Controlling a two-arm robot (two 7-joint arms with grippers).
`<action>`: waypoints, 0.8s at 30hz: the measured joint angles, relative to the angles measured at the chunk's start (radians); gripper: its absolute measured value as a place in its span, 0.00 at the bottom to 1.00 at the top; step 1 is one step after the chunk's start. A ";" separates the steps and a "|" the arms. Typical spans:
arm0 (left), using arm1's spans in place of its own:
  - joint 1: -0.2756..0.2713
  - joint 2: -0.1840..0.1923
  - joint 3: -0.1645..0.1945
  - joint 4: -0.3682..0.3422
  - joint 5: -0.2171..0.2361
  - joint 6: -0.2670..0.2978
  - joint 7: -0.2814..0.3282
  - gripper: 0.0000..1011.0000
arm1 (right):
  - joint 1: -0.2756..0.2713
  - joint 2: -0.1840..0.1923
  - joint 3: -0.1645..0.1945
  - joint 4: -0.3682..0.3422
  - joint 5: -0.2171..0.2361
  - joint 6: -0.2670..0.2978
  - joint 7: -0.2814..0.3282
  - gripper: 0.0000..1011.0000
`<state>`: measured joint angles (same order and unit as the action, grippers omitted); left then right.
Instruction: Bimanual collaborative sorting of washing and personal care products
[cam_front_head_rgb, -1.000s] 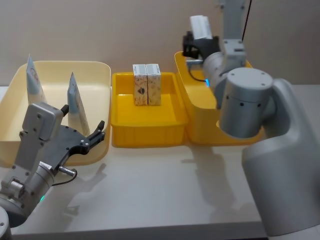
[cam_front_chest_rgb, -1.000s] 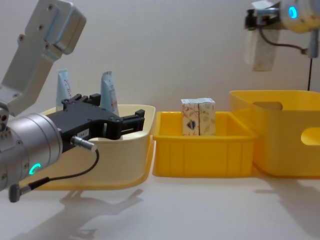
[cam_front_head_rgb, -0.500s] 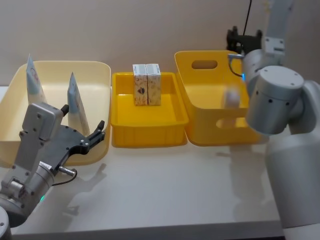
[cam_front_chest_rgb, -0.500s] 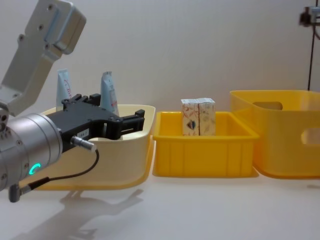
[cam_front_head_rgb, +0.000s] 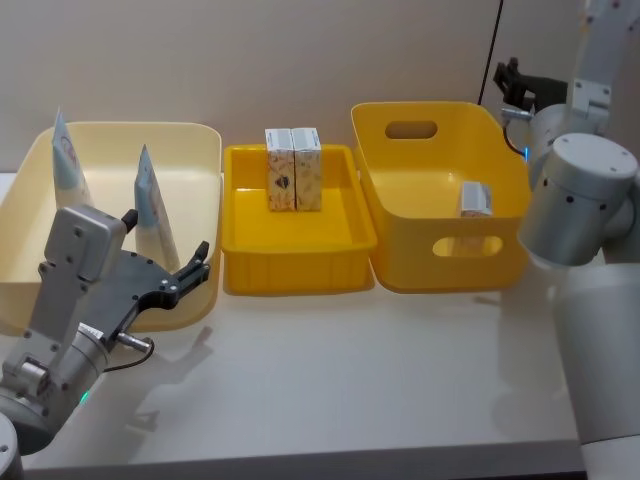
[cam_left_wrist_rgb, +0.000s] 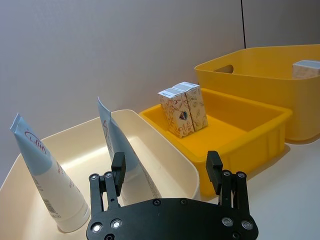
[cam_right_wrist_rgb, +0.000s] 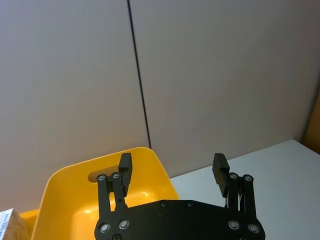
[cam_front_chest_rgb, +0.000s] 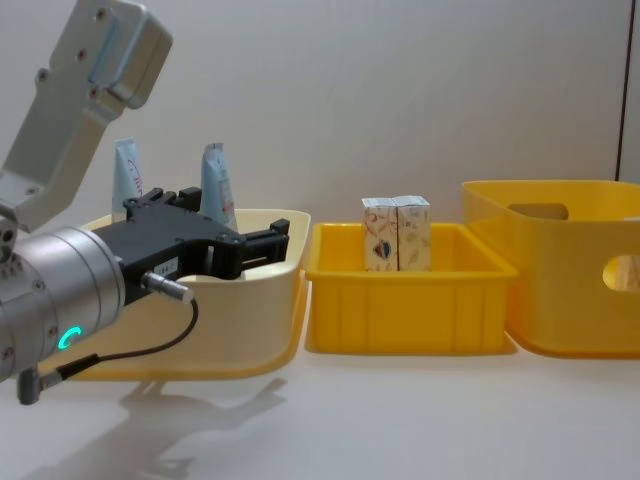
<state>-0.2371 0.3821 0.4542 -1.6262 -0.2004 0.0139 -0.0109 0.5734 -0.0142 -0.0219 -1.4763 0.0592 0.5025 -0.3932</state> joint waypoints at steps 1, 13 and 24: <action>0.000 0.000 0.000 0.000 0.000 0.000 0.000 0.99 | 0.001 0.001 0.006 0.004 -0.001 -0.003 -0.005 0.99; 0.000 0.000 0.000 0.000 0.000 0.000 0.000 0.99 | 0.005 0.002 0.024 0.015 -0.003 -0.011 -0.017 0.99; 0.000 0.000 -0.001 -0.001 0.001 0.001 0.000 0.99 | 0.005 0.003 0.030 0.018 -0.005 -0.013 -0.021 0.99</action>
<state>-0.2369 0.3821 0.4534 -1.6270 -0.1997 0.0147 -0.0109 0.5788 -0.0113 0.0084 -1.4582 0.0546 0.4893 -0.4141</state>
